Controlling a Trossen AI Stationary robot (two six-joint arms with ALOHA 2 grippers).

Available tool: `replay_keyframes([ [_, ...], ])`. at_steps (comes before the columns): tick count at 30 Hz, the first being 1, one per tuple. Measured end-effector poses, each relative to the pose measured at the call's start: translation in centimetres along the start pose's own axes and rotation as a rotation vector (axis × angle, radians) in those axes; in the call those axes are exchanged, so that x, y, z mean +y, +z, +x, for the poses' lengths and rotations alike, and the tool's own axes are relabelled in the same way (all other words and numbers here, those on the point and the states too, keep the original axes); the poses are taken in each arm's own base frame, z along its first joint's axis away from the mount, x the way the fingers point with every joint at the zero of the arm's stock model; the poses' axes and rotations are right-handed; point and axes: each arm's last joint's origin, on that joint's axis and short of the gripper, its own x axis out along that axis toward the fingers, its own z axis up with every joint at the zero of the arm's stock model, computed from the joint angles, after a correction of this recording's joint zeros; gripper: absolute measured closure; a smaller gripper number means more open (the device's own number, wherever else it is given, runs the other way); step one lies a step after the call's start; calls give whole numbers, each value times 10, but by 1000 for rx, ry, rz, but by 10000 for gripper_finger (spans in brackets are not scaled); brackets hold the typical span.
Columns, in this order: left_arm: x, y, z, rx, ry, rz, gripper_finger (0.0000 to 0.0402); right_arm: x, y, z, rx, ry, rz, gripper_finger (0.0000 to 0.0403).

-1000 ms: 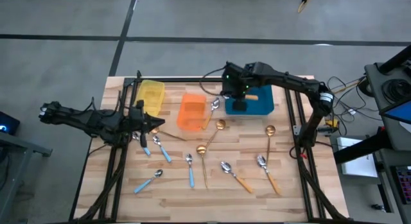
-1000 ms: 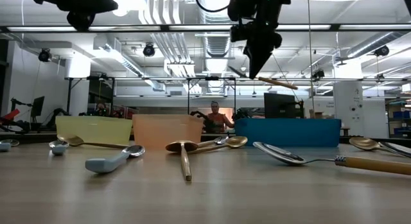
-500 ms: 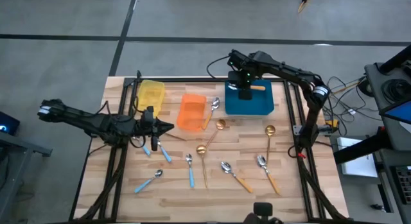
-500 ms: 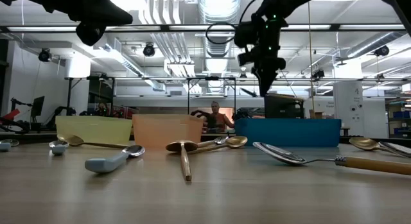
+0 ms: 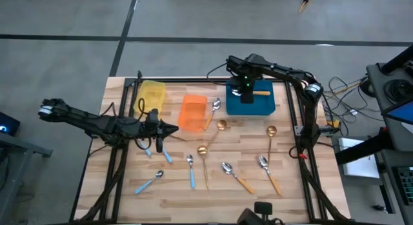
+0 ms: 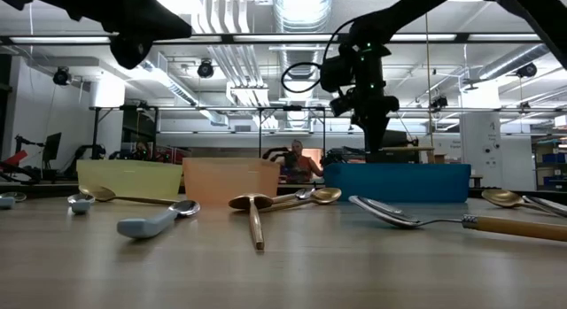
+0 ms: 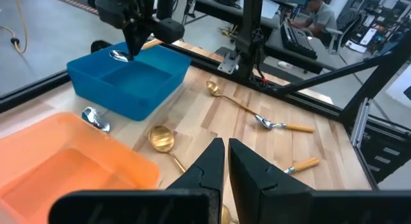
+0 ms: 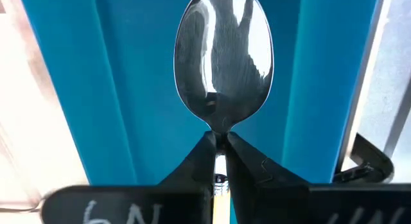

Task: Sort silverware by color (type)
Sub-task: Put the yellow spoon into the blue bin

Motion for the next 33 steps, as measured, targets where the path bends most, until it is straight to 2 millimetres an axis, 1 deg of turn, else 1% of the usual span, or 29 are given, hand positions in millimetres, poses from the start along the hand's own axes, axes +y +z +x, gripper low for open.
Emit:
replay_keyframes([
  [4,-1,-2,3,13,5,5,397,-3,1,2,-1,-29,3,390],
  [11,0,-2,4,1,31,7,397,-11,14,11,-85,-76,-73,390],
  [25,0,-2,4,-2,30,39,397,-16,24,60,25,-11,-117,390],
  [33,0,-2,4,-2,31,73,397,-18,27,64,27,-39,-109,390],
])
